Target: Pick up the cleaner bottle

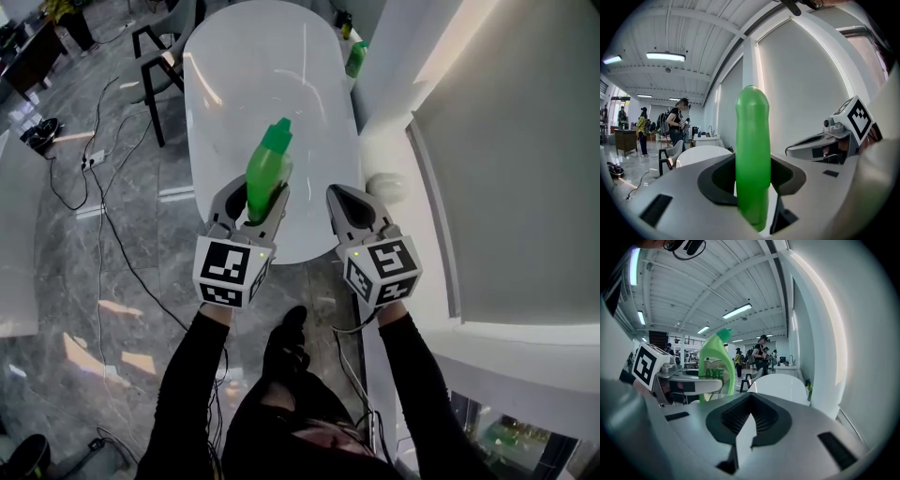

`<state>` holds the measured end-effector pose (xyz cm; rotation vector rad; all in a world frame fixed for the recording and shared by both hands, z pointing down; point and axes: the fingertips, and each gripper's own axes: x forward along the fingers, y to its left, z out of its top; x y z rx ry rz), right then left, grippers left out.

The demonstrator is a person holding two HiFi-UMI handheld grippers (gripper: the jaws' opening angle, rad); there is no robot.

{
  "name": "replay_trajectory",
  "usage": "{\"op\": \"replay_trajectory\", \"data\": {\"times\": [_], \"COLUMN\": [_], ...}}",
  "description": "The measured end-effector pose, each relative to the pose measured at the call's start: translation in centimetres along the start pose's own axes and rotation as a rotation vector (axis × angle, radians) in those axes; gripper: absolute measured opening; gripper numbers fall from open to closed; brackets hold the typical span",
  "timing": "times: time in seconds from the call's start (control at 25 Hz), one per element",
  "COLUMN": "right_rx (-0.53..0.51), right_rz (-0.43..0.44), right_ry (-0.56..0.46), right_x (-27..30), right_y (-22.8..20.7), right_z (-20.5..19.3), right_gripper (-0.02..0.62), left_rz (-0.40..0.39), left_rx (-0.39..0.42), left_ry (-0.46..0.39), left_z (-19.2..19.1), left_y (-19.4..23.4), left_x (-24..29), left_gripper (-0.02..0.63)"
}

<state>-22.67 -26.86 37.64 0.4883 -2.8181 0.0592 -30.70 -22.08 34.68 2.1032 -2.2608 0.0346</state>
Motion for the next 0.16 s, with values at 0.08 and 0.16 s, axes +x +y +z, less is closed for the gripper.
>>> {"op": "replay_trajectory", "data": {"times": [0.08,0.16], "right_rx": [-0.002,-0.006], "right_rz": [0.001,0.001], "right_ry": [0.000,0.001], "right_x": [0.13,0.18], "right_y": [-0.08,-0.11], "right_z": [0.11,0.24], "right_gripper": [0.002,0.000], "left_rz": [0.001,0.002], "left_rx": [-0.001,-0.001], "left_ry": [0.001,0.002], "left_z": [0.03,0.08], "left_y": [0.08,0.14], "left_x": [0.12,0.15], "left_gripper": [0.189,0.189]}}
